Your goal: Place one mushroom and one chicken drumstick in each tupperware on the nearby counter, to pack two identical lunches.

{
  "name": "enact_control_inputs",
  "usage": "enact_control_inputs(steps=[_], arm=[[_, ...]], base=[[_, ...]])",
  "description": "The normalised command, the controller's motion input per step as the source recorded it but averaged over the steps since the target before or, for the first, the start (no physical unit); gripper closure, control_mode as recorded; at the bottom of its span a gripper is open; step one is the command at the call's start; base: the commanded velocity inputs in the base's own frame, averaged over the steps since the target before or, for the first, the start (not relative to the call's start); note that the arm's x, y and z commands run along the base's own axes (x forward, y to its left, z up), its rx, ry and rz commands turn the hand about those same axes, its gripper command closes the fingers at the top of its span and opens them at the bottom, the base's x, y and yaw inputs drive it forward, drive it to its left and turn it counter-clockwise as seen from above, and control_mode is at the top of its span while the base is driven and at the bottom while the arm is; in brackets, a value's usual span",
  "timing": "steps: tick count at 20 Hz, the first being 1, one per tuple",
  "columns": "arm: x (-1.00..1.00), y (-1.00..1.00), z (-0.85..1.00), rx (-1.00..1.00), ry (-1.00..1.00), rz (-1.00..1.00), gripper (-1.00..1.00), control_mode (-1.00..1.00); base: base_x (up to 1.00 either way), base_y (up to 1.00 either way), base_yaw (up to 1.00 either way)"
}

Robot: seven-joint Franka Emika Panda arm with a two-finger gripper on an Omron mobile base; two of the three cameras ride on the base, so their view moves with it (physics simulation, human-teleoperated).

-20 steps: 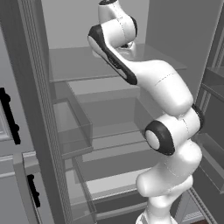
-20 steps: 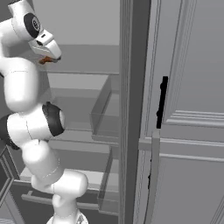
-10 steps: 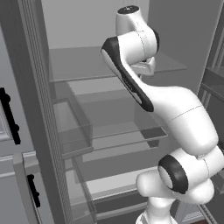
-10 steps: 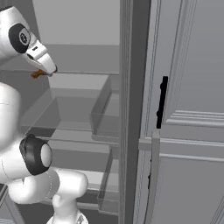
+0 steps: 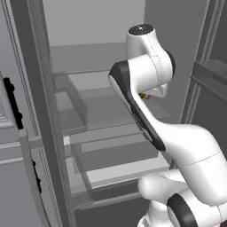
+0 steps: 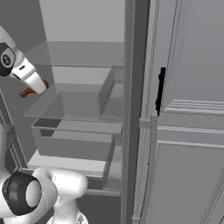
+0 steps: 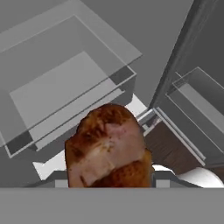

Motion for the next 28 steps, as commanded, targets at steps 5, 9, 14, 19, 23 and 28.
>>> enact_control_inputs(steps=[5, 9, 14, 19, 23, 28], arm=[[0.0, 0.0, 0.0, 0.0, 0.0, 0.0, 1.0, 1.0], [0.0, 0.0, 0.0, 0.0, 0.0, 0.0, 1.0, 1.0], [0.0, 0.0, 0.0, 0.0, 0.0, 0.0, 1.0, 1.0], [0.0, 0.0, 0.0, 0.0, 0.0, 0.0, 1.0, 1.0], [0.0, 0.0, 0.0, 0.0, 0.0, 0.0, 1.0, 1.0], [0.0, 0.0, 0.0, 0.0, 0.0, 0.0, 1.0, 1.0]], base=[[-1.0, 0.0, 0.0], [-1.0, 0.0, 0.0], [-0.98, 0.05, 0.0], [-0.59, 0.44, 0.02], [-0.51, 0.63, 0.02], [-0.05, 0.99, 0.12]])
